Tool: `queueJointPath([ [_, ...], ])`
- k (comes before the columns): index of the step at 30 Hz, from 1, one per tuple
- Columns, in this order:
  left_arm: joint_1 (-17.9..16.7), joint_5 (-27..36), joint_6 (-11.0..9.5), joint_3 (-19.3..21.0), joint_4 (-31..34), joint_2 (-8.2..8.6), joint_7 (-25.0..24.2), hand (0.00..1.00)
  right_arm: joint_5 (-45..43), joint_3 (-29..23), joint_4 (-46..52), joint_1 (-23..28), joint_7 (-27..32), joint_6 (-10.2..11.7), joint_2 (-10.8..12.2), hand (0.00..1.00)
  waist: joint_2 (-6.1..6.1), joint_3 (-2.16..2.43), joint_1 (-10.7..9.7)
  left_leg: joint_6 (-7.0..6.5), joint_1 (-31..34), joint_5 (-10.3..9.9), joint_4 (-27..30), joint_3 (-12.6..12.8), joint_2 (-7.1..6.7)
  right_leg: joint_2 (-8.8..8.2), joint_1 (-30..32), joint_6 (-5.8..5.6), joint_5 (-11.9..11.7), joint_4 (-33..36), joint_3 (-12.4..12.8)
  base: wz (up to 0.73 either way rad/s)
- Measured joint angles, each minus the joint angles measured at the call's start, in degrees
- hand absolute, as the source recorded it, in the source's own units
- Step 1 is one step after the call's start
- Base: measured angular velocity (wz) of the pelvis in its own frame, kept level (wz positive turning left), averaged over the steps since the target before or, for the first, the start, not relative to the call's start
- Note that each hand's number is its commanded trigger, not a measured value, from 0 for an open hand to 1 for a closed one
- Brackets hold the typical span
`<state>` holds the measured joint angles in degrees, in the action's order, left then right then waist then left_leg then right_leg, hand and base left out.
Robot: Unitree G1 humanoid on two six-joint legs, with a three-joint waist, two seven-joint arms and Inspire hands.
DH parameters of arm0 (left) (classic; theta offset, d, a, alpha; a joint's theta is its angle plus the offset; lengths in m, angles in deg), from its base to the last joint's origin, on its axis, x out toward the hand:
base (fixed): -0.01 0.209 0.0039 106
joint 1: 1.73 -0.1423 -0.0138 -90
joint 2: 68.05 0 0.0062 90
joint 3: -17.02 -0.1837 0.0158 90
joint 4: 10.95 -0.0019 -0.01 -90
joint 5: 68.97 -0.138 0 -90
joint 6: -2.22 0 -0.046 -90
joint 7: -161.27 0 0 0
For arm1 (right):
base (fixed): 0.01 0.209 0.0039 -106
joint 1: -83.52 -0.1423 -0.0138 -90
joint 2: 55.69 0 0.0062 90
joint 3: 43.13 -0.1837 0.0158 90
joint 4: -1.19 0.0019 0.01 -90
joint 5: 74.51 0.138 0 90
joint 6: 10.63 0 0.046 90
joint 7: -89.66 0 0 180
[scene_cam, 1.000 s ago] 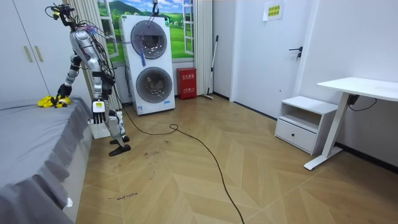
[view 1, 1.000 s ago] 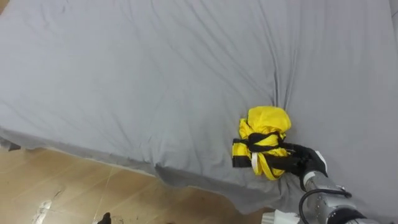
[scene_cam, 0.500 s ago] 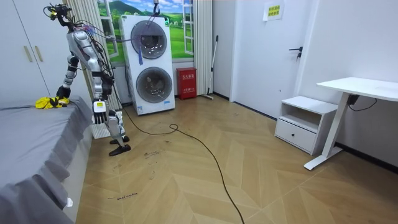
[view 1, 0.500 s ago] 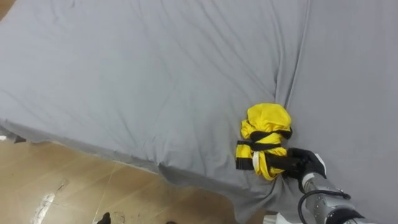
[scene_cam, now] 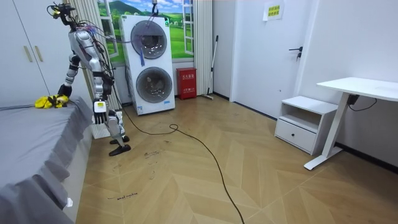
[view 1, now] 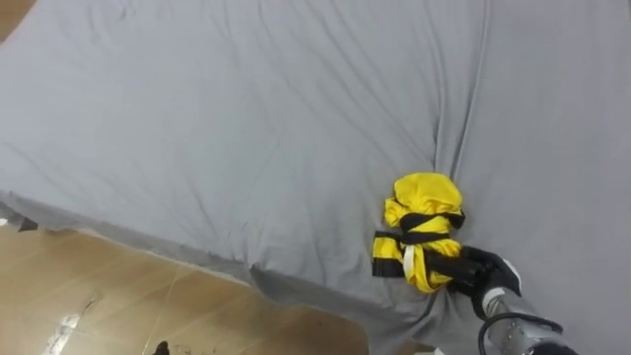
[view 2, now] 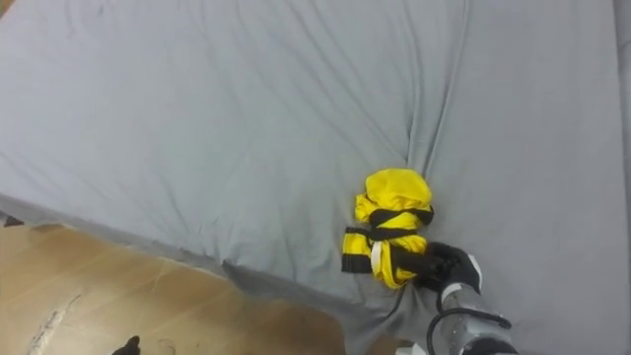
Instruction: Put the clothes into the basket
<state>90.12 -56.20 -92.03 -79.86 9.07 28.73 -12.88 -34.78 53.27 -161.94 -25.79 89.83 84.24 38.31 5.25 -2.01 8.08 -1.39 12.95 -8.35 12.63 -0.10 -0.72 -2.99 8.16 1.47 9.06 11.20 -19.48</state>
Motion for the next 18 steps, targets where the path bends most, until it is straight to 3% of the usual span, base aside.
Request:
queueJointPath([
  [6, -2.21, -2.53, -0.04, 1.81, 0.62, -0.52, 0.07, 0.0, 7.17, -4.5, 8.5, 6.21, -4.06, -0.79, 0.17, 1.0, -0.15, 0.57, -2.84, -0.04, -2.76, -0.05, -0.04, 3.2, 0.1, -0.08, -1.94, -0.15, 0.05, -0.63, 2.55, -0.21],
  [9, -3.37, -4.58, 0.02, 2.66, 1.19, -0.51, 0.07, 0.0, 9.32, -7.87, 15.71, 10.07, -5.38, -1.3, 0.06, 1.0, -1.45, 1.58, -5.18, -0.3, -4.92, -0.4, -1.1, 5.71, 0.83, 0.21, -2.66, -0.28, -0.01, -0.39, 4.92, -0.38],
  [11, -4.21, -5.59, 0.14, 2.79, 1.15, -0.53, 0.07, 0.0, 9.95, -7.84, 19.57, 12.86, -5.83, -1.29, 0.08, 1.0, -2.12, 1.93, -6.71, -0.29, -7.45, -0.42, -2.39, 7.07, 0.99, 0.38, -4.08, -0.3, -0.13, -0.42, 6.11, -0.46],
  [16, -5.85, -10.45, 0.29, 3.44, 1.23, -0.38, -0.18, 0.0, 8.25, -10.53, 28.08, 20.39, -6.13, -3.23, 0.17, 1.0, -2.64, 2.15, -9.67, 0.08, -13.81, -1.25, -4.24, 14.15, 2.1, 2.04, -5.77, -0.24, -0.48, -0.42, 13.74, -0.72],
  [18, -5.81, -10.65, 0.85, 3.28, 1.22, -0.28, -0.25, 0.0, 9.43, -10.57, 31.05, 20.9, -5.45, -3.23, 0.23, 1.0, -2.94, 2.16, -11.16, 0.3, -15.08, -1.85, -4.17, 16.79, 2.42, 2.71, -5.86, -0.08, -1.13, -0.52, 16.12, -0.86],
])
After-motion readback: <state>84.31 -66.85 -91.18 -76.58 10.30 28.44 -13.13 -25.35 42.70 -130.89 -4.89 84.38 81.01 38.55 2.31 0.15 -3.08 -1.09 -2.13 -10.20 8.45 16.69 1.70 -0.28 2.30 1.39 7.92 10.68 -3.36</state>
